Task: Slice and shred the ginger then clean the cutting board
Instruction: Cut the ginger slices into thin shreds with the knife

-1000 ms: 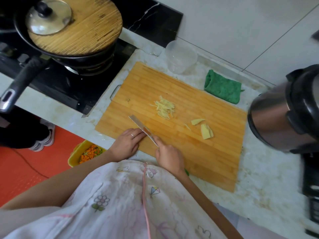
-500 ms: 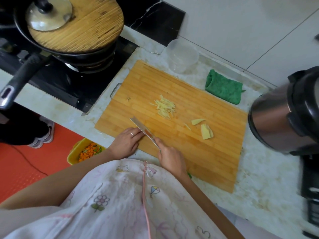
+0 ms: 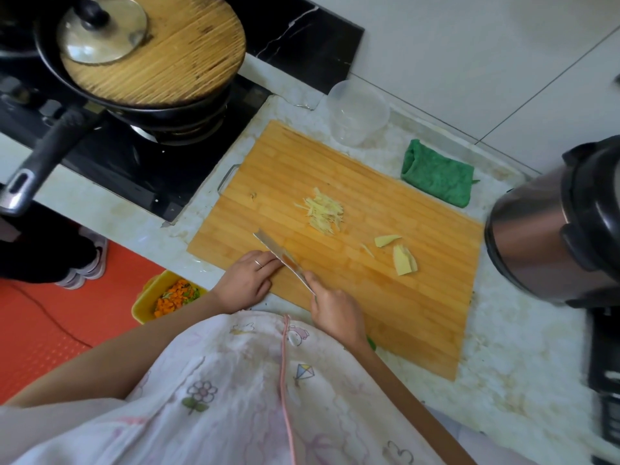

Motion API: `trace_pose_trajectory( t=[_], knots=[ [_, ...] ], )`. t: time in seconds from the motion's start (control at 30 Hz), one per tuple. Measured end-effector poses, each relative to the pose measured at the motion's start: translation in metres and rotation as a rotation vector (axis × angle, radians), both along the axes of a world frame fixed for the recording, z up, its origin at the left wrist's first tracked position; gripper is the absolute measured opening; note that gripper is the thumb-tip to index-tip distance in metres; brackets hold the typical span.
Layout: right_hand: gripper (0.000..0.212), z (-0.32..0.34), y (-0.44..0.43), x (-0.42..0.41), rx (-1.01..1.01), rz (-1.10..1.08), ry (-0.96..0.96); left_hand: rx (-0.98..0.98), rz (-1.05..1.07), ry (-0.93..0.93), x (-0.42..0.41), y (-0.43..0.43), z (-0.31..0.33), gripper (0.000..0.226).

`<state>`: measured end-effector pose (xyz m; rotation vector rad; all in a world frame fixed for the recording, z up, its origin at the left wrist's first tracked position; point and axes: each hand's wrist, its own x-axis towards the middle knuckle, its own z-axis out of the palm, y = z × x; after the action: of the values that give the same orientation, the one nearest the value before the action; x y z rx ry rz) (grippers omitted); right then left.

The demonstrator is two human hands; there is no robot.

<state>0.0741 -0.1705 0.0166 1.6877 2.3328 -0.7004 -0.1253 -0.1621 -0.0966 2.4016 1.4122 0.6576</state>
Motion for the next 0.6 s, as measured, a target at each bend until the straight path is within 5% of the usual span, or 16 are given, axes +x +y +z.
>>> trace_pose_trajectory(
  t=[0.6],
  knots=[
    [0.059, -0.001, 0.002, -0.008, 0.025, 0.021, -0.027, -0.009, 0.016, -0.016, 0.0, 0.001, -0.004, 0.045]
  ],
)
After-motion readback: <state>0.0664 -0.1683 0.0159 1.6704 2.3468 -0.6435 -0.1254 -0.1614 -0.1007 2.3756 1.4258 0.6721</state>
